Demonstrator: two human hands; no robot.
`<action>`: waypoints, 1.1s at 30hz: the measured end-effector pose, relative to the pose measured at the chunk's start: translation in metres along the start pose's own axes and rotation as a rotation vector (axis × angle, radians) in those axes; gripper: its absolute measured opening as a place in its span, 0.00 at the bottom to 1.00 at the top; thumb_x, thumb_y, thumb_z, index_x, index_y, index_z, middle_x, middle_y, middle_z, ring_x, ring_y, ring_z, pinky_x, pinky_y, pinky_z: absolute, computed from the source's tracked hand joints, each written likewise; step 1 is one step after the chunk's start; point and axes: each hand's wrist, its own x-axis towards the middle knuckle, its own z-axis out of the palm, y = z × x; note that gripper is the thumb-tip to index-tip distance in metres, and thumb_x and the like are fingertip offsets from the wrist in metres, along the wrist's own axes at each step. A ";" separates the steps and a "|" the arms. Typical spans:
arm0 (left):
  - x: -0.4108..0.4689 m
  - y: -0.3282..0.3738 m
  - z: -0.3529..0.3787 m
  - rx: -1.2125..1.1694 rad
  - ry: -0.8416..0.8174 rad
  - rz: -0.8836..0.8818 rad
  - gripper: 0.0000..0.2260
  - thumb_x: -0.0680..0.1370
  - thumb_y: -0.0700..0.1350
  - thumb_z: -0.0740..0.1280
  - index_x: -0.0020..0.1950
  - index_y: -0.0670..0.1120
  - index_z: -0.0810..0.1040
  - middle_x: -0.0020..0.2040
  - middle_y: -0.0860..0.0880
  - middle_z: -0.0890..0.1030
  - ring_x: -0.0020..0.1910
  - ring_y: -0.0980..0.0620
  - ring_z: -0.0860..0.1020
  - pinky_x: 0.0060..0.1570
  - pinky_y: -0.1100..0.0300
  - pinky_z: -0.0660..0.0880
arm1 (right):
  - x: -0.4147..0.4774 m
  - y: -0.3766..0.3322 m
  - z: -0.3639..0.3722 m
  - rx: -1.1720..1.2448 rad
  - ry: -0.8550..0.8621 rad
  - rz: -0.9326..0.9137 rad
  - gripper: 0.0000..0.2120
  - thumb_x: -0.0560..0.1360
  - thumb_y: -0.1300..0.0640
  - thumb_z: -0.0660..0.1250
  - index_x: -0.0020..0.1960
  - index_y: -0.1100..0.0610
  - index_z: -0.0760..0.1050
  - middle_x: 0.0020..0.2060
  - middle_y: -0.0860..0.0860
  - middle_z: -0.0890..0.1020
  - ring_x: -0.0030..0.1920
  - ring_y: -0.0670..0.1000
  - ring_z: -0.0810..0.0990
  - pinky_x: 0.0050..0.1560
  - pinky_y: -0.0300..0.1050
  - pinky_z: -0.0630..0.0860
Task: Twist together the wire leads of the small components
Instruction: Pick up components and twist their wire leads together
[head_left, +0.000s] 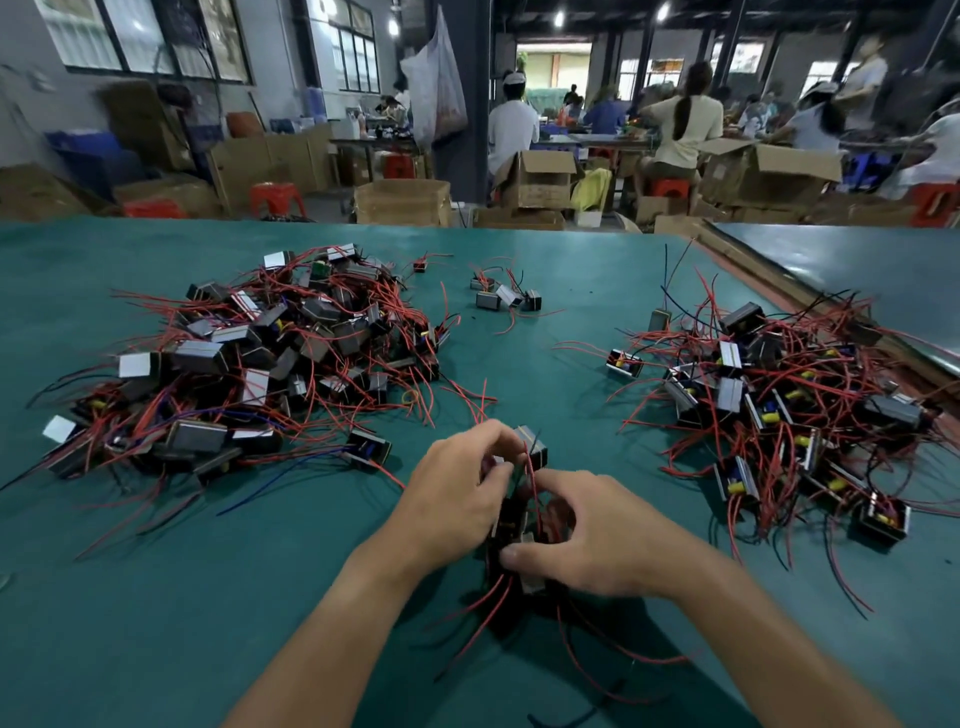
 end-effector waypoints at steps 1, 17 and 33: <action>0.000 -0.001 0.000 0.001 -0.007 0.009 0.09 0.77 0.37 0.64 0.51 0.50 0.78 0.46 0.53 0.82 0.49 0.52 0.79 0.53 0.54 0.75 | -0.001 -0.001 0.000 0.009 -0.026 -0.009 0.25 0.58 0.30 0.67 0.49 0.44 0.73 0.36 0.42 0.80 0.37 0.42 0.76 0.39 0.38 0.73; 0.011 0.005 0.005 -0.133 -0.196 -0.113 0.27 0.69 0.44 0.56 0.68 0.49 0.74 0.62 0.53 0.79 0.66 0.55 0.72 0.71 0.53 0.64 | -0.007 -0.003 0.000 -0.045 -0.116 -0.080 0.17 0.61 0.40 0.70 0.44 0.48 0.77 0.34 0.44 0.82 0.33 0.43 0.77 0.35 0.36 0.73; 0.004 0.000 0.010 0.398 -0.149 -0.008 0.09 0.80 0.54 0.57 0.60 0.56 0.68 0.67 0.58 0.68 0.71 0.55 0.60 0.73 0.40 0.54 | 0.002 0.045 -0.039 0.161 0.132 0.027 0.11 0.68 0.45 0.75 0.49 0.40 0.79 0.24 0.39 0.75 0.26 0.41 0.69 0.30 0.33 0.63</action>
